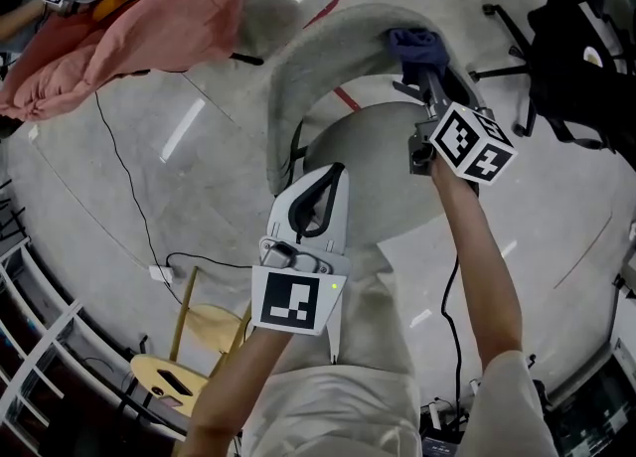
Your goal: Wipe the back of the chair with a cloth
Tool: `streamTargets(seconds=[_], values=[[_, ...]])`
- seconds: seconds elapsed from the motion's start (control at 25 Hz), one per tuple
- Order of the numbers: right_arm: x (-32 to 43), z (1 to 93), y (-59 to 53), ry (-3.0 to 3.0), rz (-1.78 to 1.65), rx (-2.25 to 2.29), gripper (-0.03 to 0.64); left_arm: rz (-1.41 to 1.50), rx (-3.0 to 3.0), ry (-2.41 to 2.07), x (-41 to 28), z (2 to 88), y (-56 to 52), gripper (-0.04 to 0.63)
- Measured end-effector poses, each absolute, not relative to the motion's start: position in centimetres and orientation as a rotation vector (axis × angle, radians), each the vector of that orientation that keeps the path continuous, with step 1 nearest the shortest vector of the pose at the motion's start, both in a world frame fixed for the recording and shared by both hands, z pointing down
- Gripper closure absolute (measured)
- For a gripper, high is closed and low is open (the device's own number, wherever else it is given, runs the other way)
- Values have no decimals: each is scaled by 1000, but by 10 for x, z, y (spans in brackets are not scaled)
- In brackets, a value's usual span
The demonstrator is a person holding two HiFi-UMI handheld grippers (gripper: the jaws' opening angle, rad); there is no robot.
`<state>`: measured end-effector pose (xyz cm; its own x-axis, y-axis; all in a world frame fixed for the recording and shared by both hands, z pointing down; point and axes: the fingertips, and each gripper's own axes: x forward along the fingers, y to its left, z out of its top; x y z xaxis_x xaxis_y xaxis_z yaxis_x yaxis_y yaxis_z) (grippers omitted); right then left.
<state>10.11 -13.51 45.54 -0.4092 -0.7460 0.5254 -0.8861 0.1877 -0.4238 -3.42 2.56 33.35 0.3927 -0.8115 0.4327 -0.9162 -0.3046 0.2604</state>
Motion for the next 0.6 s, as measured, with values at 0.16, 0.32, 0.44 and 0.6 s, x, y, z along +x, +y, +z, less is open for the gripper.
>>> streamTargets(seconds=[0.16, 0.32, 0.44, 0.6], values=[[106, 449, -131, -2244, 1009, 1593, 508, 309, 2191, -1472, -32, 337, 28, 595], [103, 437, -121, -2298, 968, 1556, 508, 307, 2184, -1475, -32, 341, 29, 595], [94, 432, -108, -2340, 965, 1517, 508, 312, 2178, -1474, -33, 344, 31, 595], [79, 424, -91, -2427, 971, 1439, 508, 313, 2171, -1476, -32, 348, 29, 595]])
